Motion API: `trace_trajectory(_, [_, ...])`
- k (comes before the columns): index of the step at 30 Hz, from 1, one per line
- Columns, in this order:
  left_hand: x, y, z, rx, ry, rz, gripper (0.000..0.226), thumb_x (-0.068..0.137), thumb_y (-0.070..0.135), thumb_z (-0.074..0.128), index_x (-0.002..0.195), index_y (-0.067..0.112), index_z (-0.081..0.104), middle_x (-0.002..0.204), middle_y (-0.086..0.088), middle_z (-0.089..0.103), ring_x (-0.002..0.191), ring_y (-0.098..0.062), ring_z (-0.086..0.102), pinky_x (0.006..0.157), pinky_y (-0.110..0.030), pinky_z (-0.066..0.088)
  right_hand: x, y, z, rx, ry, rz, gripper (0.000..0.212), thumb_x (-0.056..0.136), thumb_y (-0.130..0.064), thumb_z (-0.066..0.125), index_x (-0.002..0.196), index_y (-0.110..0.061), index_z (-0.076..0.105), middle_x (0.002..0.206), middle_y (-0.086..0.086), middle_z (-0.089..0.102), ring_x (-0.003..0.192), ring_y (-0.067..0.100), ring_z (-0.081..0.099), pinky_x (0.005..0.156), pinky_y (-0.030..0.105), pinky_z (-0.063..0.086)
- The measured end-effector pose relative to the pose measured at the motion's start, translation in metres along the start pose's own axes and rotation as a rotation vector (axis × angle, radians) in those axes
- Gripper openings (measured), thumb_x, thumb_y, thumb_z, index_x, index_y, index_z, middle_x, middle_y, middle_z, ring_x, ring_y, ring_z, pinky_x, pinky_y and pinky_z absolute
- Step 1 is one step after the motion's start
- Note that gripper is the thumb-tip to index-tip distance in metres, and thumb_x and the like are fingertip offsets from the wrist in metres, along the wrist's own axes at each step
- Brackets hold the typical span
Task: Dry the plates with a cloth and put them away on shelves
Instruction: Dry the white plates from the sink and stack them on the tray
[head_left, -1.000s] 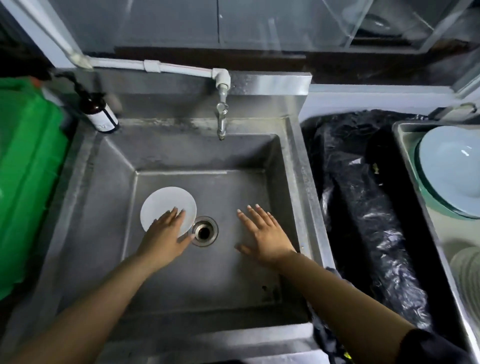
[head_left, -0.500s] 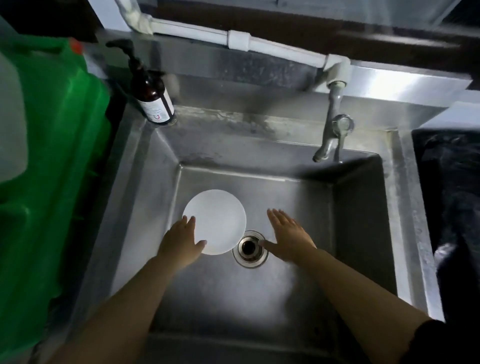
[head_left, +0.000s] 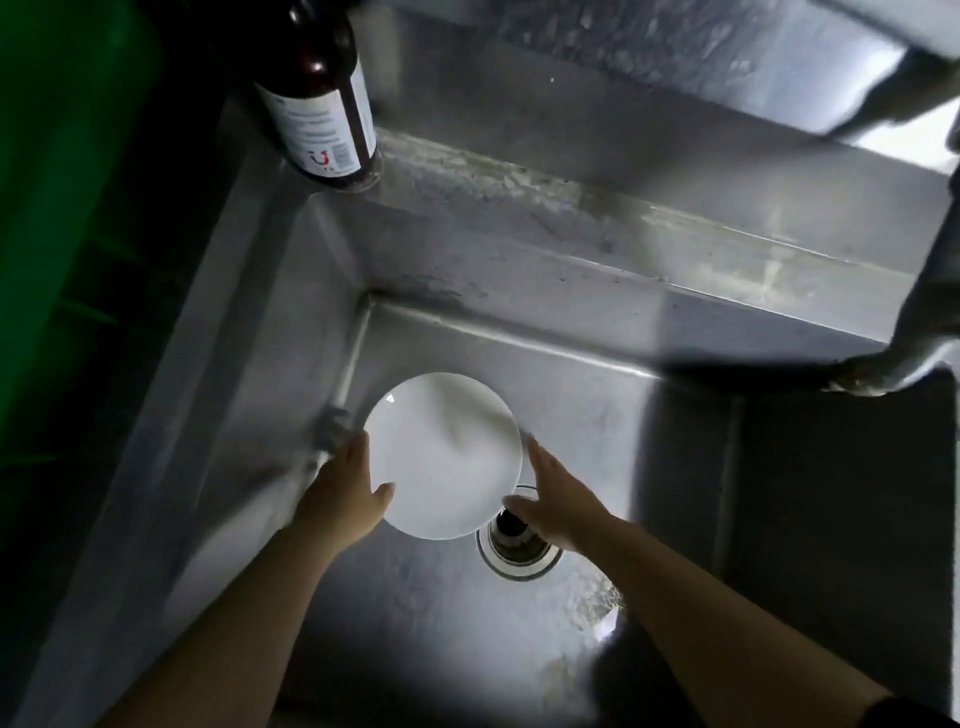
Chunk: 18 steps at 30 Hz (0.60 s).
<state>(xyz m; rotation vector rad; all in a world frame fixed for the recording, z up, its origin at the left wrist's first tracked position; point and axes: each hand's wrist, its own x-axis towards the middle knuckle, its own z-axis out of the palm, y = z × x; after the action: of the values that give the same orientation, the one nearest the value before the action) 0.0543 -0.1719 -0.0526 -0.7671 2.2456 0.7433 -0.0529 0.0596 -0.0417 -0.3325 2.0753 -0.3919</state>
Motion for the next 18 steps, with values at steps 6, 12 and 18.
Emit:
trace_trajectory(6, [0.003,0.005,0.016,-0.237,0.081,-0.085,0.069,0.088,0.027,0.065,0.146,0.011,0.029,0.142,-0.009,0.045,0.127,-0.029,0.047,0.097,-0.038,0.043,0.024,-0.013,0.011,0.238,-0.046,0.029,0.096,0.091,-0.035,0.065,0.156,-0.023,-0.005,0.162,-0.001,0.014,0.145,0.023,0.026,0.117,0.038,0.026])
trace_trajectory(12, [0.012,0.008,-0.003,-0.569,0.007,-0.282,0.087,0.059,0.038,0.067,0.14,0.019,0.04,0.13,-0.002,0.059,0.113,-0.026,0.059,0.094,-0.042,0.051,0.026,-0.004,0.0,0.48,-0.054,0.118,0.113,0.076,-0.021,0.08,0.156,-0.027,0.0,0.149,0.004,0.039,0.134,0.024,0.042,0.111,0.039,0.036])
trace_trajectory(18, [-0.011,0.018,-0.006,-0.468,0.052,-0.144,0.044,0.08,0.021,0.073,0.119,0.011,0.055,0.112,0.001,0.061,0.103,-0.021,0.059,0.091,-0.036,0.051,-0.012,0.001,-0.012,0.335,0.099,0.049,0.072,0.089,-0.012,0.064,0.15,-0.025,0.03,0.129,0.004,0.05,0.11,0.02,0.054,0.093,0.031,0.045])
